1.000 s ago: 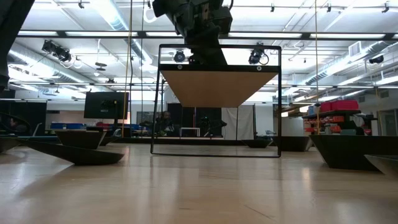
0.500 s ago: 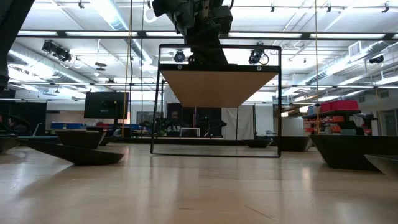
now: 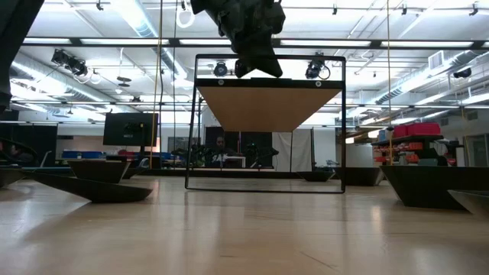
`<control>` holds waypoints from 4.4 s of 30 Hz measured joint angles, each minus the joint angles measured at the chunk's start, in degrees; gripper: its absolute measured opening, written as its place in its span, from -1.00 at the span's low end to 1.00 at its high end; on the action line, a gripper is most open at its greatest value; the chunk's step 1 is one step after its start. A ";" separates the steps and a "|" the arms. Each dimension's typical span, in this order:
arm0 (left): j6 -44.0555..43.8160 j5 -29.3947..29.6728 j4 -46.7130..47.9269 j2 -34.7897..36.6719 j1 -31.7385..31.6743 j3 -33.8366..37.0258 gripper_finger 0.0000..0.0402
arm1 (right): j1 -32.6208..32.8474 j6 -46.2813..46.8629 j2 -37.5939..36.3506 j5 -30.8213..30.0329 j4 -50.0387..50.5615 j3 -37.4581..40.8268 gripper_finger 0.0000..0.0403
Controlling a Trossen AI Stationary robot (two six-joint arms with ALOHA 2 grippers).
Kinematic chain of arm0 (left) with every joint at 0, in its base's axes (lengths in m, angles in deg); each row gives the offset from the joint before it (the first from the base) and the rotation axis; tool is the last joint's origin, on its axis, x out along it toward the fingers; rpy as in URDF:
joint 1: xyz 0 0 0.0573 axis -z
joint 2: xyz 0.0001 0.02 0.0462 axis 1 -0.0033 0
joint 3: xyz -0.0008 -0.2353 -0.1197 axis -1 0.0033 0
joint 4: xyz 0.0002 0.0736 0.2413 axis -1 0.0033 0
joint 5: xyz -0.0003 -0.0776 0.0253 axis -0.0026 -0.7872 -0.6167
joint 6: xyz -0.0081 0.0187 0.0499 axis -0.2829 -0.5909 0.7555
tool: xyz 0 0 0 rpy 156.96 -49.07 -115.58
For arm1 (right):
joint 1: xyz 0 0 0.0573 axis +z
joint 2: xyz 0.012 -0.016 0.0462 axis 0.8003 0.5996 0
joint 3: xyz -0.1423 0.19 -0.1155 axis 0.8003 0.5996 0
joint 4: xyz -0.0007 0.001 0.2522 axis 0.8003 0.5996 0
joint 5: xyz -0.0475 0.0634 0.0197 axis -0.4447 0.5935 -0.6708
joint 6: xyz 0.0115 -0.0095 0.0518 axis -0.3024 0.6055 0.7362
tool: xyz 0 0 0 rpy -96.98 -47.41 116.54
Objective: Pick & Place Mini shaped plates
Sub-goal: Adjust the square plate and the leaf-shaped plate on the shelf
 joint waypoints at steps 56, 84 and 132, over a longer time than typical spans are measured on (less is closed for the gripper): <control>1.30 8.26 0.29 -1.34 -4.49 -0.29 -0.99 | 0.00 0.00 0.00 0.01 -1.18 0.02 -0.95; -1.76 6.13 11.26 0.52 -3.87 -0.18 -0.99 | 0.00 0.00 0.00 0.00 -1.16 0.02 -0.95; 3.48 9.61 12.08 0.52 -4.00 -0.14 -0.99 | 0.00 0.00 0.00 0.00 -1.18 0.02 -0.95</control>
